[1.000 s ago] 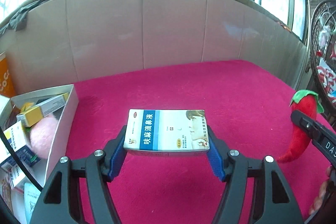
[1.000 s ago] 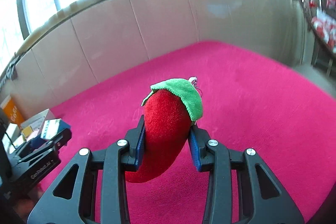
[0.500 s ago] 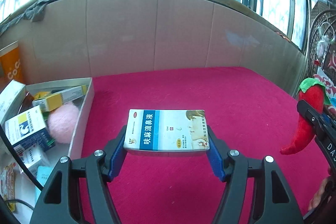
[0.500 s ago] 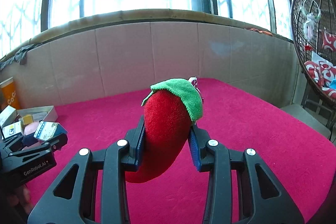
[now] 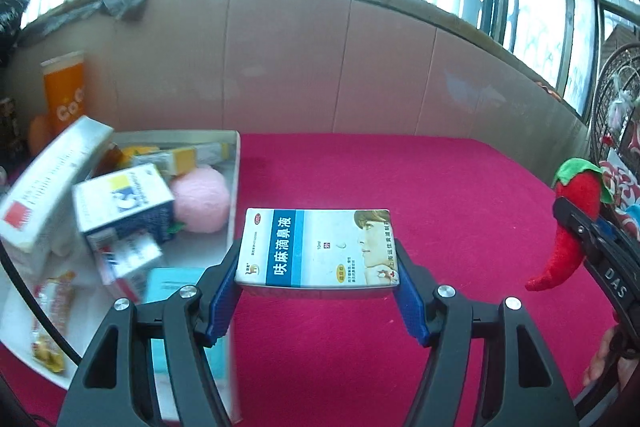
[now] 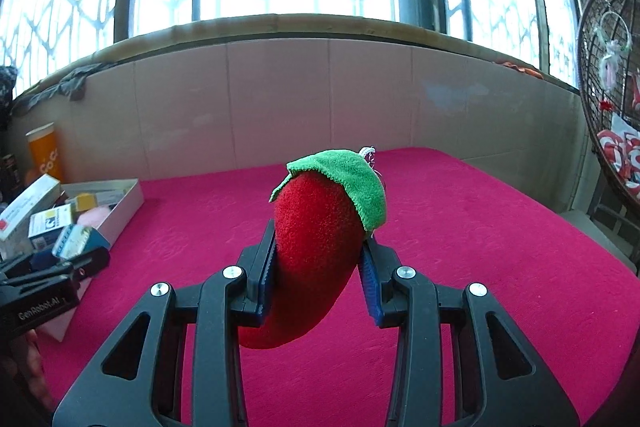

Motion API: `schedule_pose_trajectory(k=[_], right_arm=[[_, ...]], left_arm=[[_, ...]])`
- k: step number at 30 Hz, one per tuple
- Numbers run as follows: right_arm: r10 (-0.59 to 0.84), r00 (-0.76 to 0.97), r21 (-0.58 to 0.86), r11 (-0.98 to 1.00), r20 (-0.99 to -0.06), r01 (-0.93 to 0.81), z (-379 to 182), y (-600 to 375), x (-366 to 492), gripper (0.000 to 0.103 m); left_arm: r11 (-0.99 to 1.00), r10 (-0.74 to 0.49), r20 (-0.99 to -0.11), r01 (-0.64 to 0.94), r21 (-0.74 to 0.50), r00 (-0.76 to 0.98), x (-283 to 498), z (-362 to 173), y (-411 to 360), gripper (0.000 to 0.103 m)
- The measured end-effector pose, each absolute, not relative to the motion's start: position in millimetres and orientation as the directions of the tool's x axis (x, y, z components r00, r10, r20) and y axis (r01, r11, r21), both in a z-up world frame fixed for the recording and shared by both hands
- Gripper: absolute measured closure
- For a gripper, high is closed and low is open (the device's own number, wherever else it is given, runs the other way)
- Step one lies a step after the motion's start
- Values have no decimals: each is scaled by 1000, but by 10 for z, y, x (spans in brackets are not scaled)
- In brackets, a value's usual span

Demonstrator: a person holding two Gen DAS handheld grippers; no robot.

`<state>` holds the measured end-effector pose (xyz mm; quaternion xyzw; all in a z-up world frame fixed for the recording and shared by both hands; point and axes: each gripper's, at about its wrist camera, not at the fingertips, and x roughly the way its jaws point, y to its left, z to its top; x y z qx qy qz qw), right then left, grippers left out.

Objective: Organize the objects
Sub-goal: 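Carry the medicine box and plush chili over the white tray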

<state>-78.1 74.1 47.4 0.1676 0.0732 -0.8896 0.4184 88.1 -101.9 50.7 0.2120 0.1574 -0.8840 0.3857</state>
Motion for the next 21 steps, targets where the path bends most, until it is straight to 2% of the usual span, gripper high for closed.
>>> schedule_pose_trajectory(k=[4, 21], right_arm=[[-732, -578, -5, -618, -362, 786, 466, 708, -656, 67], [-749, -537, -27, -573, -389, 819, 428, 578, -397, 67]], left_arm=[[-640, -642, -472, 761, -103, -604, 1056, 547, -992, 35], [-532, -704, -466, 832, -154, -536, 1775, 571, -1152, 35]])
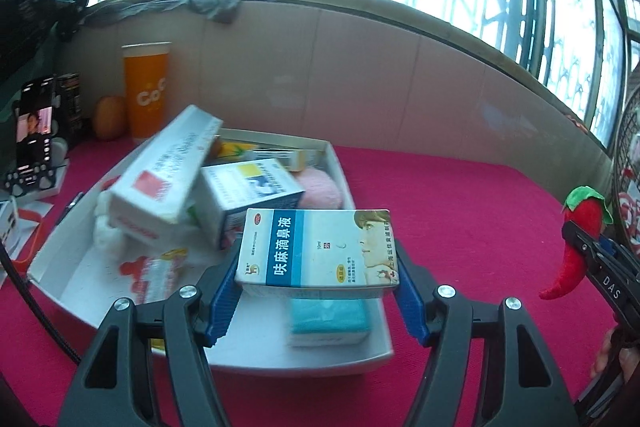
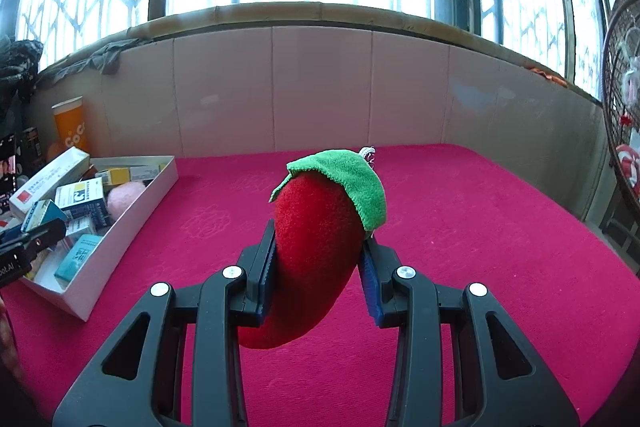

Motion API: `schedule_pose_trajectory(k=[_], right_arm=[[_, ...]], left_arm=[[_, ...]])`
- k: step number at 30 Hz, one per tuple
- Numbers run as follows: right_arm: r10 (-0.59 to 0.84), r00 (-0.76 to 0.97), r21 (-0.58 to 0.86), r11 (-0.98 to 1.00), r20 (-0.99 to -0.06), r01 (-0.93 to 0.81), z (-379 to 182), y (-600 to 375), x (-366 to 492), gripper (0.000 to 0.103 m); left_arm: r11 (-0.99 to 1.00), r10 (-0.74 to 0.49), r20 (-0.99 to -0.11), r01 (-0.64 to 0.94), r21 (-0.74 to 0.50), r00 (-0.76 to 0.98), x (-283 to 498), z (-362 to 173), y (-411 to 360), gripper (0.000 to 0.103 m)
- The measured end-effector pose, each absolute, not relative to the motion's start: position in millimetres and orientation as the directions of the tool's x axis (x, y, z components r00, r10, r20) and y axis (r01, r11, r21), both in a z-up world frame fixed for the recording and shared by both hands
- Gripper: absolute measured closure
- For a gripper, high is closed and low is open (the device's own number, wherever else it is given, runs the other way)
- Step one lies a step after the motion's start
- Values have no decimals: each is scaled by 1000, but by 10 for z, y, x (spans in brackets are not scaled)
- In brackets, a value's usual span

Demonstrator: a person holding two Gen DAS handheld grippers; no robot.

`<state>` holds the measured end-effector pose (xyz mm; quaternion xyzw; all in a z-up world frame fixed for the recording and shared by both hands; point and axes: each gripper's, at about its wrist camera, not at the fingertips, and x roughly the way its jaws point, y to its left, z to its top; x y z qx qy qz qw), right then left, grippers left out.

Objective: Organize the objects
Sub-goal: 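Carry the medicine box and plush chili over the white tray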

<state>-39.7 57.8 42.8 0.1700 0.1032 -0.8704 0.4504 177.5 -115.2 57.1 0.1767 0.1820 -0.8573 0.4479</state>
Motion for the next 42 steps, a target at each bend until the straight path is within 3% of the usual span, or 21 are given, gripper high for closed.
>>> schedule_pose_trajectory(k=[42], right_arm=[[-786, -465, -127, -456, -407, 881, 373, 301, 270, 67]], left_arm=[[-422, -779, -420, 885, -199, -466, 2564, 603, -1236, 35]])
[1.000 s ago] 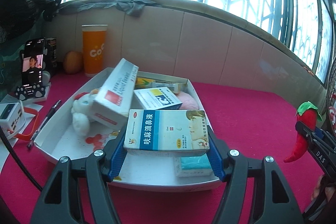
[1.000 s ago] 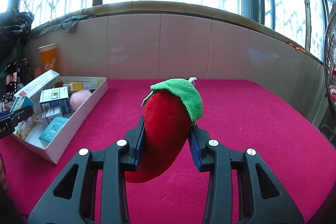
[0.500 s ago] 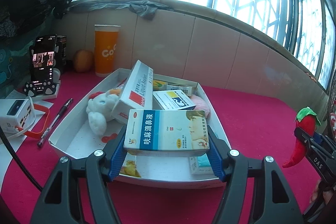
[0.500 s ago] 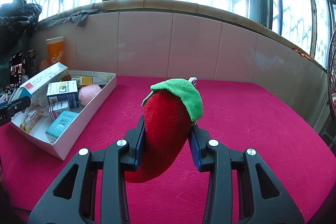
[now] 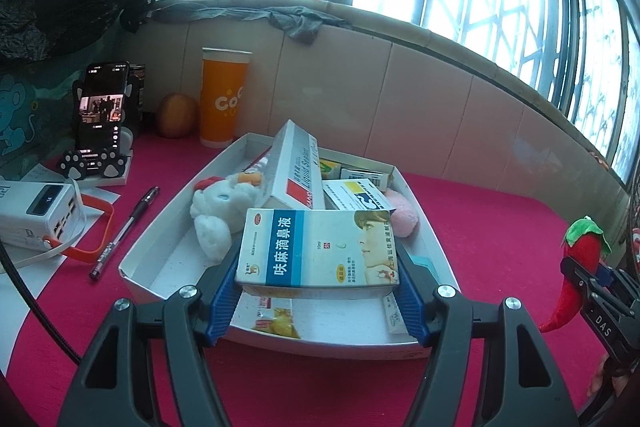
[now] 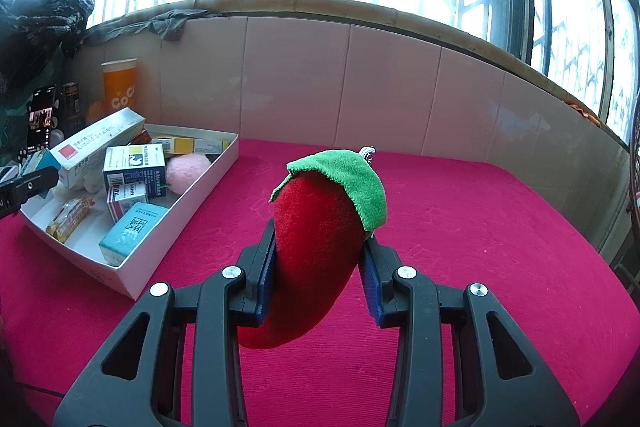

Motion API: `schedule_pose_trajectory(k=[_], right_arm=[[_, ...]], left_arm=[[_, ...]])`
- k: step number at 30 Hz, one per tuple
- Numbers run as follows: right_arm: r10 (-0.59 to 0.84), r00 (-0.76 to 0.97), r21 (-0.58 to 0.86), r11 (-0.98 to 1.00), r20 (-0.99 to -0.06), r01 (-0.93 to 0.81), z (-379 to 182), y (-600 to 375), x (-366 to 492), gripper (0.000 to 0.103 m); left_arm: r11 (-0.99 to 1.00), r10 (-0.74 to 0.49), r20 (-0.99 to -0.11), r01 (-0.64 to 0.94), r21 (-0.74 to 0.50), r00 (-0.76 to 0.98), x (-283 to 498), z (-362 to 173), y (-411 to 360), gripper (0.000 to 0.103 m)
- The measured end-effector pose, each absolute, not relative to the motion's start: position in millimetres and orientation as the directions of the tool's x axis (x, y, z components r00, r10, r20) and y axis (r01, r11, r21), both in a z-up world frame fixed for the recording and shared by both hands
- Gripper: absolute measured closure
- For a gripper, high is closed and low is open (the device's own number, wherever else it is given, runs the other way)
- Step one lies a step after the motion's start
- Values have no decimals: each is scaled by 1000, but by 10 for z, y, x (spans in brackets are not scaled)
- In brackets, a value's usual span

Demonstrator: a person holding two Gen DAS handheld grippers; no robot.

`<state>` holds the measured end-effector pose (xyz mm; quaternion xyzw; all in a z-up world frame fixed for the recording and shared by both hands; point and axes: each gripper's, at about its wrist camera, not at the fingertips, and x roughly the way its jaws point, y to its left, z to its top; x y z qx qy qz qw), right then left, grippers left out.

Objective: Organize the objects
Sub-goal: 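Carry the medicine box and plush chili over the white tray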

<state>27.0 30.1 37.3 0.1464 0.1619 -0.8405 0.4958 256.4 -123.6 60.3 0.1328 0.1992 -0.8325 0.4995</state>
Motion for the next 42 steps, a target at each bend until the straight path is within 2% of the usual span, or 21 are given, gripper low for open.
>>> schedule_pose_trajectory(k=[30, 42], right_arm=[[-788, -445, -185, -405, -426, 895, 332, 156, 542, 67], [-808, -387, -188, -338, -445, 922, 312, 8, 726, 67]], left_arm=[[-369, -811, -397, 903, -221, -429, 2886, 636, -1308, 35], [-325, -833, -399, 923, -205, -382, 3083, 657, -1403, 35]])
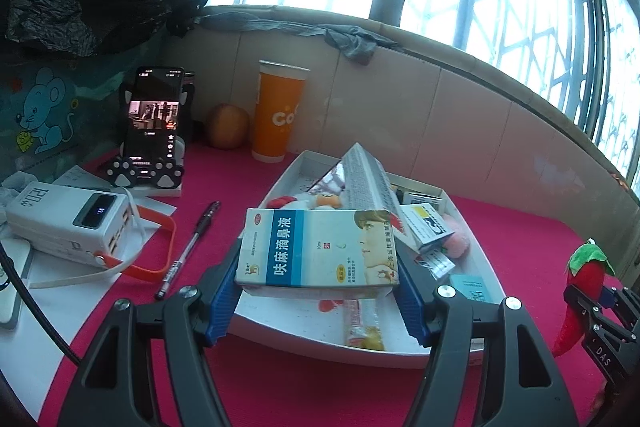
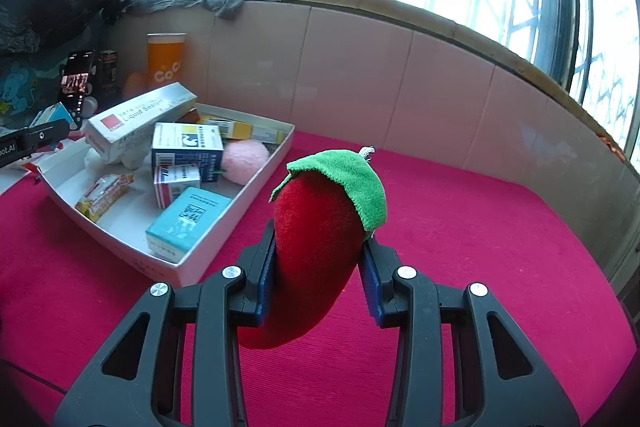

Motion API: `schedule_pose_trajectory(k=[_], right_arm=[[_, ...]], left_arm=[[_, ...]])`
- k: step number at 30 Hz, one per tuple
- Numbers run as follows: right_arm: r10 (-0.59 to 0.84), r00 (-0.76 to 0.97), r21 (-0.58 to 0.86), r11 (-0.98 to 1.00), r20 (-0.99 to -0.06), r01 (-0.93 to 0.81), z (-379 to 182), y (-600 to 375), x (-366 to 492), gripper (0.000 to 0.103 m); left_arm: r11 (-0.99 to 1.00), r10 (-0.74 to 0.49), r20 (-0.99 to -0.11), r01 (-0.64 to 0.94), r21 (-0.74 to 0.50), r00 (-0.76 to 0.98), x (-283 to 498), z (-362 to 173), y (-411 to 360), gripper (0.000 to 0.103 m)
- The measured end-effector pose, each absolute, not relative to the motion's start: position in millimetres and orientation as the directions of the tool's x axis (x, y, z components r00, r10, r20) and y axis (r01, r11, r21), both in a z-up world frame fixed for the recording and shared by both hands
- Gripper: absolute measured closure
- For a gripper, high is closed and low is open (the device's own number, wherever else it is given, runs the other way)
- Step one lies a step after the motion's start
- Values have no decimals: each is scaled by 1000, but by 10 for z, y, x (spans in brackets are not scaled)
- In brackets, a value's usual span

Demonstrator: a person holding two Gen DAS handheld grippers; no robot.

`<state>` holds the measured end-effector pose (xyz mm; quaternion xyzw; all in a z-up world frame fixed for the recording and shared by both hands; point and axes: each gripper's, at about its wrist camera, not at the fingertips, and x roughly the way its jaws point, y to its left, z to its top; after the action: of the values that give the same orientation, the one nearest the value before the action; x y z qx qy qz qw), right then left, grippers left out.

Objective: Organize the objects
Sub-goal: 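Carry the medicine box and plush chili over the white tray, then open the left gripper to drop the medicine box while the right drops the chili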

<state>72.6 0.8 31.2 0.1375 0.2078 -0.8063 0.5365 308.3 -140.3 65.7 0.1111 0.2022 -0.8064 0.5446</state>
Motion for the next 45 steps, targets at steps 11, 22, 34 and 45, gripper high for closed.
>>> schedule_pose_trajectory(k=[11, 22, 34, 45], right_arm=[[-833, -287, -133, -254, -473, 958, 370, -260, 892, 67], [-831, -85, 11, -109, -549, 994, 604, -880, 1244, 67], [-813, -59, -9, -66, -579, 998, 553, -1229, 1470, 67], [-810, -77, -33, -71, -582, 997, 461, -1292, 1514, 31]], left_arm=[[-311, -845, -397, 933, -179, -358, 3182, 813, -1572, 35], [-402, -799, -404, 895, -192, -446, 2885, 1519, -2240, 34], [-387, -700, -545, 887, -252, -461, 2651, 1247, -2579, 33], [-376, -704, -562, 899, -224, -434, 2724, 1104, -2285, 0]])
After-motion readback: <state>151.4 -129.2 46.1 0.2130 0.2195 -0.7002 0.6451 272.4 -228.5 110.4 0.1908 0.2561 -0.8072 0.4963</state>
